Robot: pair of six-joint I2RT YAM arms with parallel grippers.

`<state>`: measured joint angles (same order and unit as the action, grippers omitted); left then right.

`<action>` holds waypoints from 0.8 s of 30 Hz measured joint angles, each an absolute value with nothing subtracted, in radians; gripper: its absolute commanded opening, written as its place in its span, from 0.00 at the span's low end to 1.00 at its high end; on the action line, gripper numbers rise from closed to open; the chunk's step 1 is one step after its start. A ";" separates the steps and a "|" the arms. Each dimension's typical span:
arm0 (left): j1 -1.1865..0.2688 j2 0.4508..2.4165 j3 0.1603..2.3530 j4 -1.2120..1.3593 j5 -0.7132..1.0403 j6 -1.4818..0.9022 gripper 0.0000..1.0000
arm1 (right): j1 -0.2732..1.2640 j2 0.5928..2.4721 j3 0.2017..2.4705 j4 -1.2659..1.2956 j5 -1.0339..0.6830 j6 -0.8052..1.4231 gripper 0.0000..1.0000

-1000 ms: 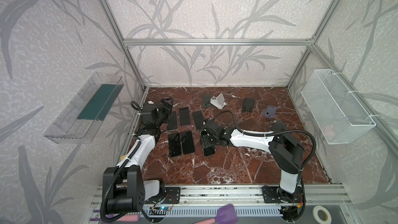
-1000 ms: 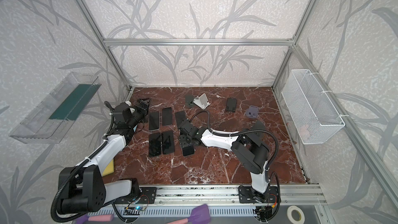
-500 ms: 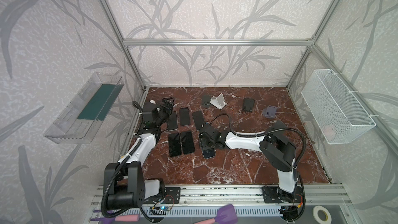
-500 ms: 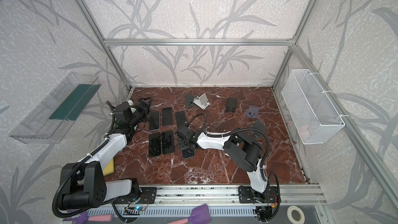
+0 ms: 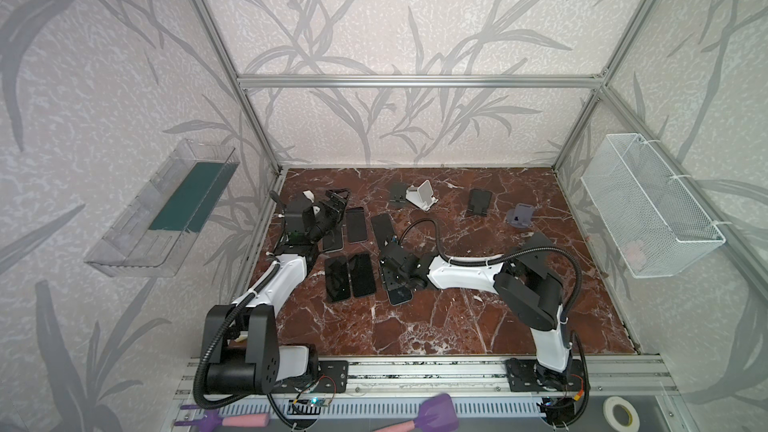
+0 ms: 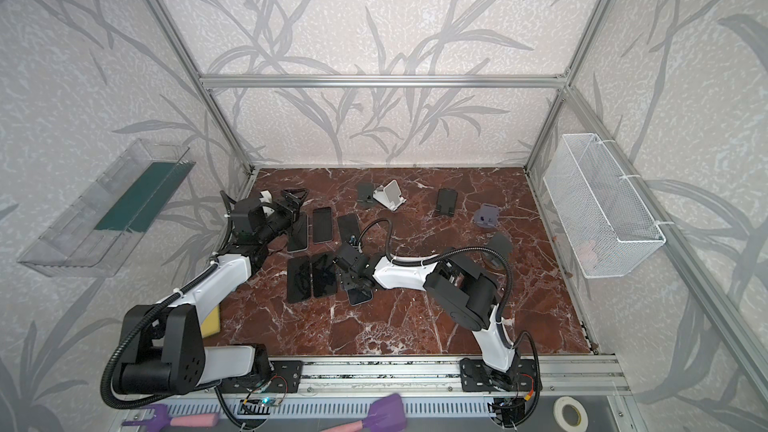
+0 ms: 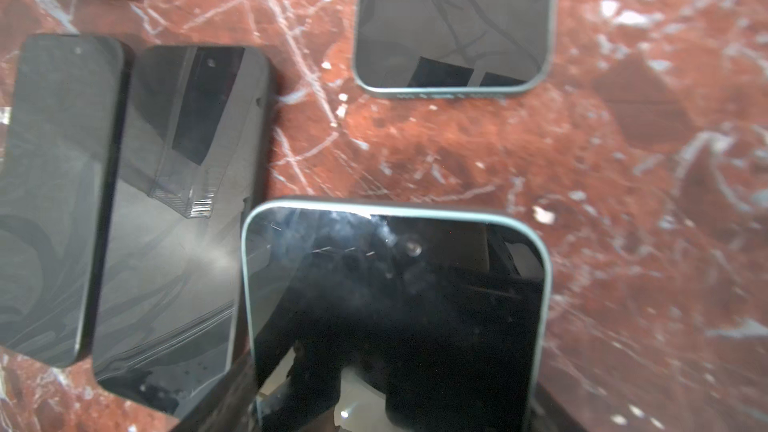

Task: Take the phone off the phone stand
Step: 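Lower the teal-edged phone flat onto the table and open the right gripper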

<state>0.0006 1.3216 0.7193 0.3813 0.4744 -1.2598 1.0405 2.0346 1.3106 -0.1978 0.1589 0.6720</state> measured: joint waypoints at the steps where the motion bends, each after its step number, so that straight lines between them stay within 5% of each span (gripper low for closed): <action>1: 0.001 1.322 0.719 0.381 0.474 -1.258 0.95 | 1.041 2.037 1.314 -0.199 0.159 0.672 0.68; 24: 0.001 1.330 0.720 0.379 0.481 -1.256 0.93 | 1.041 2.045 1.330 -0.220 0.154 0.696 0.74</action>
<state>0.0006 1.3304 0.7197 0.3794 0.4808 -1.2564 1.0409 2.0449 1.3296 -0.2203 0.1543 0.6960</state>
